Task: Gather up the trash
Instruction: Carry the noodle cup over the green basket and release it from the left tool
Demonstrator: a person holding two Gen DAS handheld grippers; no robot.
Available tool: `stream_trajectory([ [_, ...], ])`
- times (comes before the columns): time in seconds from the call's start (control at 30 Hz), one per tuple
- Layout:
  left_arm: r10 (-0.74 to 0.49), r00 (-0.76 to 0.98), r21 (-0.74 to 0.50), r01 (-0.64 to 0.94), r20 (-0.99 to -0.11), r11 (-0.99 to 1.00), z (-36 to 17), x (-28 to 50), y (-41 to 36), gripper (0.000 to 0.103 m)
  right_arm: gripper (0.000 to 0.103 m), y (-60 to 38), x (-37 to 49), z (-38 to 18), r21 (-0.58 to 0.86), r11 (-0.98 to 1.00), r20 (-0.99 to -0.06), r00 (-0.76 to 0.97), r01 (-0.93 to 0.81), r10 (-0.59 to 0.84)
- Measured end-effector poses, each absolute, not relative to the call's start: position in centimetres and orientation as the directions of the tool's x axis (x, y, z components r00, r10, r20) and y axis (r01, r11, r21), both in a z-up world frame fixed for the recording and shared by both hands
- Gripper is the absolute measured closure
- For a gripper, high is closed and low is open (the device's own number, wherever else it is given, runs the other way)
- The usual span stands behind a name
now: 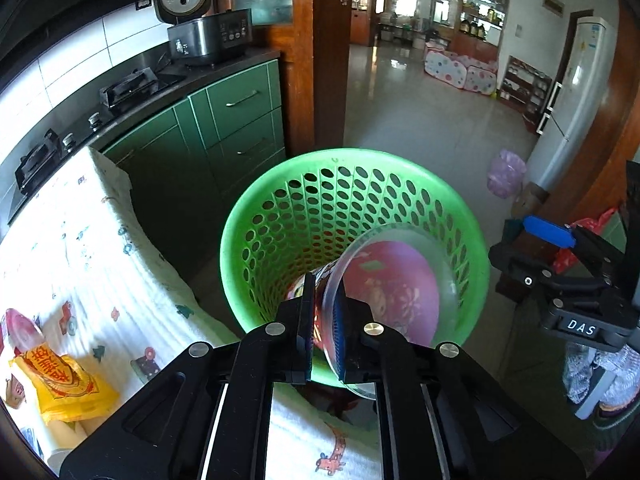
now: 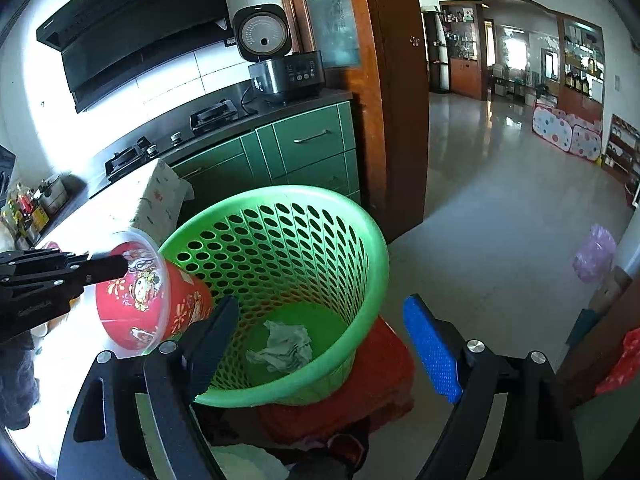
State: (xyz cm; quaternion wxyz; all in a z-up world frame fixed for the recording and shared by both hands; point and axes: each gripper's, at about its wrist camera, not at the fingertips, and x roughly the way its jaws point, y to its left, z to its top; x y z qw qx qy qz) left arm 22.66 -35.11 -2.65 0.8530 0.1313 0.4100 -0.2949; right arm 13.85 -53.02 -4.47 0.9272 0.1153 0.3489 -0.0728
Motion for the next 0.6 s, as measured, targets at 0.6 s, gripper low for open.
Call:
stream_trajectory([
  [0.6, -0.406, 0.615, -0.003, 0.548, -0.676, 0.836, 3.2, 15.4, -26.0, 0.052, 0.021, -47.2, 10.1, -1.6, 0.221, 0.967, -0.61, 0.792, 0.124, 0.038],
])
